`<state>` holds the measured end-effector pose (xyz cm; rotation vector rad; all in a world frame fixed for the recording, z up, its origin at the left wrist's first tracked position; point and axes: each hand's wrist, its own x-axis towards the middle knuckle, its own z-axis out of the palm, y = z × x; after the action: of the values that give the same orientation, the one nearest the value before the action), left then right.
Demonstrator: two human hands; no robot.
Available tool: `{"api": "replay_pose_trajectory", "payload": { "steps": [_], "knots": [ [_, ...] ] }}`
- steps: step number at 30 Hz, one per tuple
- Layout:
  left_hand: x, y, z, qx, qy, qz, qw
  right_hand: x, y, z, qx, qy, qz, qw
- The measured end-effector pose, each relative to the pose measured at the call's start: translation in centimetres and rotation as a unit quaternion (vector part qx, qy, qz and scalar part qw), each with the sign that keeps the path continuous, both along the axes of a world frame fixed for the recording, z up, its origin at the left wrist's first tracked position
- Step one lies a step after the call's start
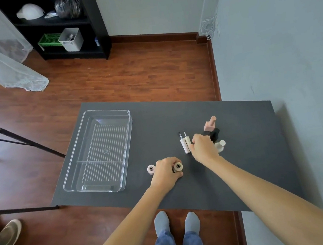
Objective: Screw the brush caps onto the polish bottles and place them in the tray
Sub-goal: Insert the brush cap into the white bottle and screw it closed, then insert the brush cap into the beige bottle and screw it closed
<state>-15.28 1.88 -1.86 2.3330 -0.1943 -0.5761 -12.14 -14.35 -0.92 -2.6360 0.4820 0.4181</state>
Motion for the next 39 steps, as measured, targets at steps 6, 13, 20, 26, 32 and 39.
{"api": "replay_pose_trajectory", "payload": {
  "steps": [6, 13, 20, 26, 32, 39],
  "knots": [
    [-0.5, 0.6, 0.5, -0.018, -0.001, 0.010, 1.000, 1.6, 0.6, -1.7, -0.013, 0.012, -0.043, 0.999],
    [0.2, 0.6, 2.8, -0.075, -0.007, 0.052, 0.996, 2.8, 0.2, 0.9, 0.029, -0.036, -0.083, 0.995],
    [3.9, 0.5, 9.4, -0.177, -0.051, 0.088, 0.979, 2.6, -2.8, 10.5, 0.186, -0.258, -0.119, 0.940],
    [7.3, -1.2, 16.6, -0.246, -0.116, 0.091, 0.958, 2.9, -4.3, 20.2, 0.373, -0.367, -0.134, 0.842],
    [8.6, -2.9, 23.1, -0.305, -0.184, 0.091, 0.930, 3.1, -4.5, 29.7, 0.429, -0.471, -0.012, 0.771],
    [8.1, -4.0, 28.1, -0.328, -0.232, 0.100, 0.910, 3.1, -3.8, 36.0, 0.283, -0.500, 0.091, 0.813]
  ]
}}
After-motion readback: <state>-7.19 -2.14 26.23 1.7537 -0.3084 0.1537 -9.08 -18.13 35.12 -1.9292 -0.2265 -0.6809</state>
